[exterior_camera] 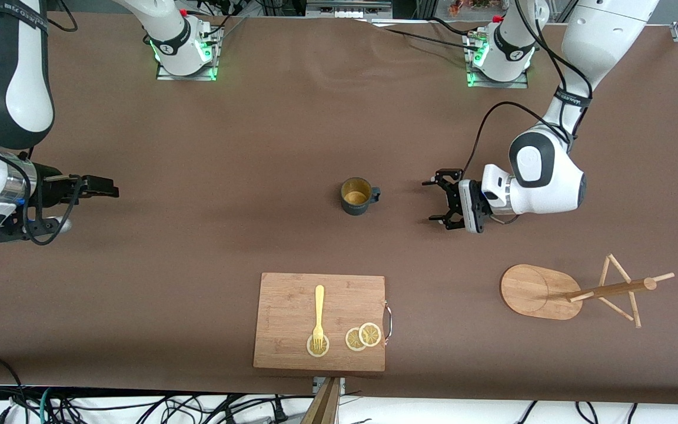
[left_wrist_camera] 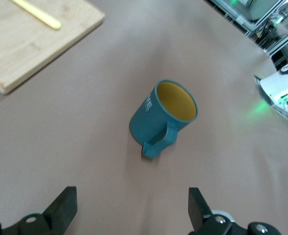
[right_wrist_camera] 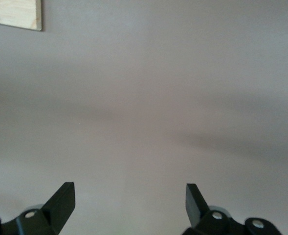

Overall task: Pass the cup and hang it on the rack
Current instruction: 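Reach the left gripper to the mug handle and grasp it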

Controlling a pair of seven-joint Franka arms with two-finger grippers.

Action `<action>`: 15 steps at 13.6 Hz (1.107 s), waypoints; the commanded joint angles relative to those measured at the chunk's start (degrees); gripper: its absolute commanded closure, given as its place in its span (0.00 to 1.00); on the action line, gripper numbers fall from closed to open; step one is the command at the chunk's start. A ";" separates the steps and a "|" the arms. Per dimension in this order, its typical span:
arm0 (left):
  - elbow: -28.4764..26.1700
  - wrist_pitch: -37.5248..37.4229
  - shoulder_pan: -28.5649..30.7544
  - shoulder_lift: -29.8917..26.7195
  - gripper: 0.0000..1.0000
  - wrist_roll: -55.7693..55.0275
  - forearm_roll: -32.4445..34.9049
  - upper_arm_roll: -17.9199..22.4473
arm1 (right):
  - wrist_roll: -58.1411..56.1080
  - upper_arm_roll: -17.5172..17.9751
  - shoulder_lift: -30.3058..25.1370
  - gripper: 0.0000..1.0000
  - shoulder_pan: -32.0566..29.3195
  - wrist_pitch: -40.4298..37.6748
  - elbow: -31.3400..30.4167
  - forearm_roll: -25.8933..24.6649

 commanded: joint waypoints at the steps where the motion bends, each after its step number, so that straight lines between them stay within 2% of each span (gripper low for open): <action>1: -6.47 1.69 0.49 -1.85 0.00 17.68 -12.89 -0.52 | -0.17 12.13 -5.82 0.00 -11.03 1.14 -7.74 -5.44; 3: -8.24 1.60 -0.03 0.43 0.00 31.66 -23.71 -0.70 | -0.09 17.42 -11.08 0.00 -14.38 3.24 -13.54 -12.91; 5: -8.33 1.60 -0.03 3.51 0.00 42.49 -30.41 -2.27 | -0.09 21.81 -16.71 0.00 -19.03 2.82 -15.93 -14.87; 6: -8.33 1.60 -0.03 4.82 0.00 47.07 -33.92 -3.15 | 0.35 22.71 -18.82 0.00 -20.36 2.38 -15.59 -14.87; 8: -8.25 1.51 -0.03 7.55 0.00 54.38 -39.04 -4.21 | 0.44 22.63 -20.77 0.00 -20.38 1.85 -13.67 -14.70; 11: -7.81 1.51 -0.12 10.45 0.00 61.77 -44.92 -5.96 | 0.97 19.73 -20.26 0.00 -20.29 7.63 -12.68 -14.35; 12: -7.81 1.51 -0.21 10.90 0.00 64.05 -47.03 -6.58 | 0.27 19.12 -19.29 0.00 -20.29 6.43 -12.69 -14.09; 13: -7.81 1.51 -0.56 11.69 0.00 66.08 -48.71 -7.02 | 0.79 19.11 -20.07 0.00 -20.29 1.98 -12.43 -13.13; 15: -7.37 1.51 -1.78 12.65 0.00 68.02 -50.91 -7.03 | 0.88 19.11 -19.47 0.00 -20.20 0.00 -10.51 -8.83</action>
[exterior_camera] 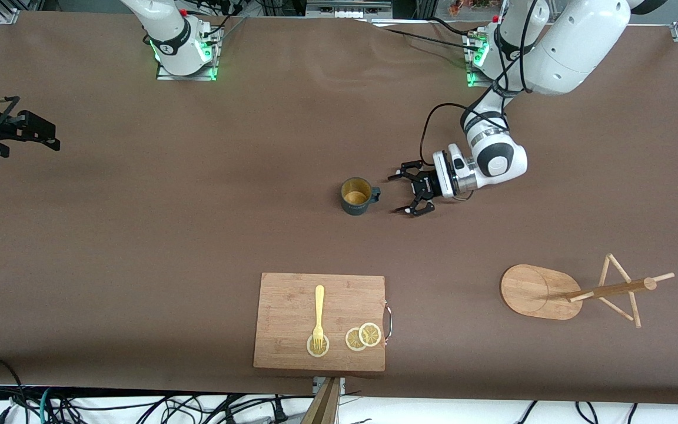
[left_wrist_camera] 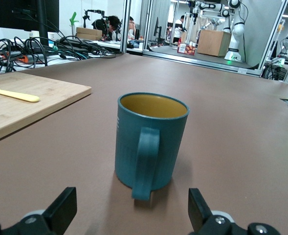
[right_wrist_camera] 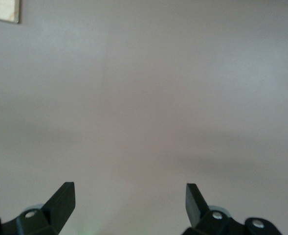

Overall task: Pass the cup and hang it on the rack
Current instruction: 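Reach the left gripper to the mug handle and grasp it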

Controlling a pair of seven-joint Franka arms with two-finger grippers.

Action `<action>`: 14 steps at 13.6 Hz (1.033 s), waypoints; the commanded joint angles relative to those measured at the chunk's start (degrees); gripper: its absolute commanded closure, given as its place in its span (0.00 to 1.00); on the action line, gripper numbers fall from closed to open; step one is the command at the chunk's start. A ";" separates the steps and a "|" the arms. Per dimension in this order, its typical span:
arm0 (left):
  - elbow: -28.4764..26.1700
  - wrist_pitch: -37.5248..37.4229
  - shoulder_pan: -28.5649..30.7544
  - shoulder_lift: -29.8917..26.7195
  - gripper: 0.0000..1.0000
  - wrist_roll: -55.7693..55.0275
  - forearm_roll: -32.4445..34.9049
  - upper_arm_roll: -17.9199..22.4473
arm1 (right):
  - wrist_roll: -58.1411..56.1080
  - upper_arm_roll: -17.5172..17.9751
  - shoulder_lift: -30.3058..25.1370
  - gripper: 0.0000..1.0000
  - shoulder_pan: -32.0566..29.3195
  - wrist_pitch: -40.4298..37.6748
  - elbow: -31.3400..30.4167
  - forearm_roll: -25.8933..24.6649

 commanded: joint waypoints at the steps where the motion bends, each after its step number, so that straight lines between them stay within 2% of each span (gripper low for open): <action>1: 1.23 0.54 -1.23 2.06 0.00 8.65 -4.64 -0.51 | -0.24 0.40 1.50 0.00 -0.57 -2.25 3.43 3.18; 6: 1.23 0.72 -2.20 3.03 0.00 12.17 -9.12 -2.44 | -0.59 0.23 2.04 0.00 -0.66 -2.35 4.42 2.39; 14: 0.97 0.72 -2.99 3.91 0.00 12.96 -10.62 -2.53 | -0.59 -0.30 2.04 0.00 -1.28 -0.85 4.51 2.92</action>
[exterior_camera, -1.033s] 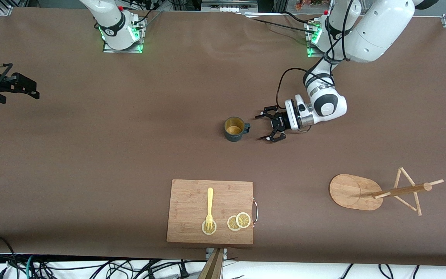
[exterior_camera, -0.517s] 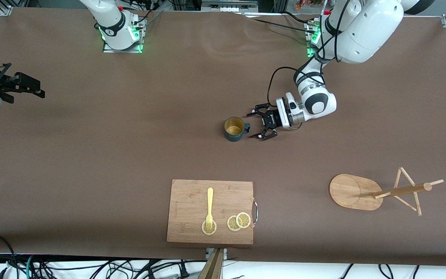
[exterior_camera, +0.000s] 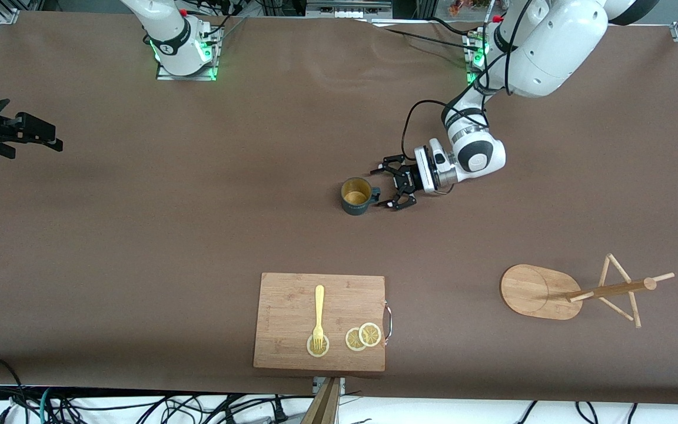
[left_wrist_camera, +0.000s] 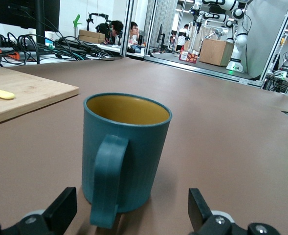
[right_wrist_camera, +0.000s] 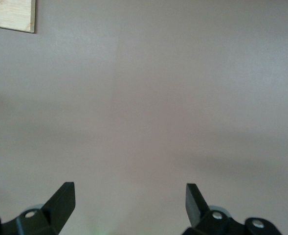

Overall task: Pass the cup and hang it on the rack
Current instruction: 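Reach the left gripper to the mug handle and grasp it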

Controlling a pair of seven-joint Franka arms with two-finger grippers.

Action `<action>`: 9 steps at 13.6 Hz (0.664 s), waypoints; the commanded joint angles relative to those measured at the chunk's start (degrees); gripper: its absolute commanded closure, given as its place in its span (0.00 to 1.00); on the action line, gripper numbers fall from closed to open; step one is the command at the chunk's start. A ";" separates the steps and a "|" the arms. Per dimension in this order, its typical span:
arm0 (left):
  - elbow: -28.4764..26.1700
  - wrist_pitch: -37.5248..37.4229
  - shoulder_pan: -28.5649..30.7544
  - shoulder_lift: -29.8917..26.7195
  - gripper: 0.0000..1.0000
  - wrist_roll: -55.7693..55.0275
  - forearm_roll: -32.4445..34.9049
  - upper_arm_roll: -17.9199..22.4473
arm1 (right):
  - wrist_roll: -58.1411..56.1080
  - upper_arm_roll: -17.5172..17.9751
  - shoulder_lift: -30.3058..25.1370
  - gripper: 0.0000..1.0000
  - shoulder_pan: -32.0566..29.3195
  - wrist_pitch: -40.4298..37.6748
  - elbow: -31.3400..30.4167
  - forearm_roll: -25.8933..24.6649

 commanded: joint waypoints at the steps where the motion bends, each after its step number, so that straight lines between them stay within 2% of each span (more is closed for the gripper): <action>1: 0.32 0.28 -0.14 1.59 0.00 11.48 -4.55 -0.72 | -0.56 0.28 0.40 0.00 -0.85 -0.31 1.20 0.98; 5: 0.41 0.28 -0.76 1.68 0.00 11.83 -5.61 -0.72 | -0.56 0.28 0.49 0.00 -0.85 -0.22 1.20 0.98; 6: 0.41 0.28 -0.76 1.59 0.07 11.92 -5.61 -0.72 | -0.56 0.28 0.49 0.00 -0.76 -0.14 1.28 0.98; 7: 0.41 0.28 -0.76 1.59 0.26 11.92 -5.61 -0.72 | -0.47 0.28 0.49 0.00 -0.76 -0.13 1.29 1.07; 8: 0.41 0.28 -0.76 1.59 0.38 11.92 -5.61 -0.72 | -0.56 0.28 0.49 0.00 -0.67 -0.22 1.20 1.07; 9: 0.41 0.28 -0.76 1.59 0.58 11.92 -5.61 -0.72 | -0.47 0.28 0.49 0.00 -0.67 -0.22 1.20 1.07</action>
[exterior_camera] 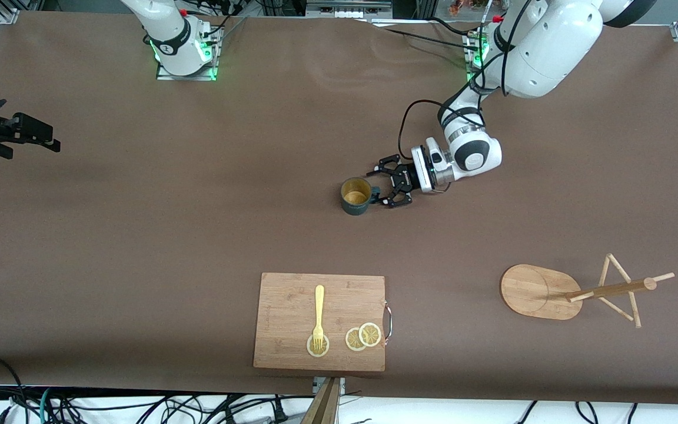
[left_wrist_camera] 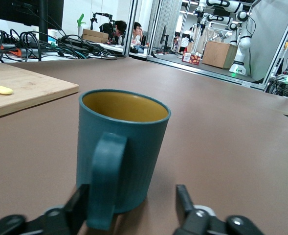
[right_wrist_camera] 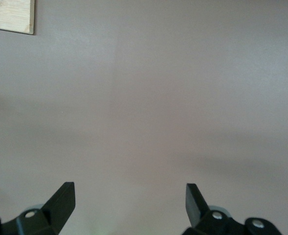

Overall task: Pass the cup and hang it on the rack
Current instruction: 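Reach the left gripper to the mug handle and grasp it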

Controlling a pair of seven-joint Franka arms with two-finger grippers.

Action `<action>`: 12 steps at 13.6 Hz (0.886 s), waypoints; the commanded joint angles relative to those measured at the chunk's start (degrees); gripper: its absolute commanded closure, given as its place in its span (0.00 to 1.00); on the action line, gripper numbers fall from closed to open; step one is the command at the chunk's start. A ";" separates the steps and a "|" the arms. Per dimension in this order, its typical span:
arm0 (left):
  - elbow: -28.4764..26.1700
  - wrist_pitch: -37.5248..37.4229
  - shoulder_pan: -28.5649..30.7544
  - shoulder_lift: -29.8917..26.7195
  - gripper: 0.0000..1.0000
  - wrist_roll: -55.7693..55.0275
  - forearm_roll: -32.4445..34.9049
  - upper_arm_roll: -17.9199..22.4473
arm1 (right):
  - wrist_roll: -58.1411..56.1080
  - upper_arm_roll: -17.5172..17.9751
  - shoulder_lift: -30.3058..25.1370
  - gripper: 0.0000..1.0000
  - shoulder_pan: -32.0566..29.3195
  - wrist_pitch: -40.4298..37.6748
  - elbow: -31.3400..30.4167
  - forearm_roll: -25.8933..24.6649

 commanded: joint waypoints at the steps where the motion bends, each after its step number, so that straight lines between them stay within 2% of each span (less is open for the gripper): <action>1: 0.41 0.27 0.20 1.15 0.64 11.88 -3.68 -0.61 | -0.47 0.38 0.48 0.00 -0.64 -0.31 1.18 1.01; 2: 0.41 0.27 0.28 1.15 0.89 11.88 -3.68 -0.61 | -0.47 0.38 0.48 0.00 -0.64 -0.31 1.18 1.09; 3: 0.50 0.27 0.37 1.15 1.00 11.88 -3.68 -0.61 | -0.47 0.38 0.57 0.00 -0.64 -0.48 1.18 1.01; 6: 1.20 0.27 0.99 0.72 1.00 8.13 -3.25 -0.08 | -0.47 0.38 0.92 0.00 -0.82 -0.22 1.27 1.09; 10: 1.12 0.36 2.21 -1.21 1.00 -6.71 -2.37 0.62 | -0.47 0.38 0.92 0.00 -0.99 -0.57 1.18 1.09; 12: 0.85 2.98 3.27 -4.54 1.00 -15.84 1.31 0.54 | -0.47 0.29 1.27 0.00 -1.08 -0.66 1.18 1.09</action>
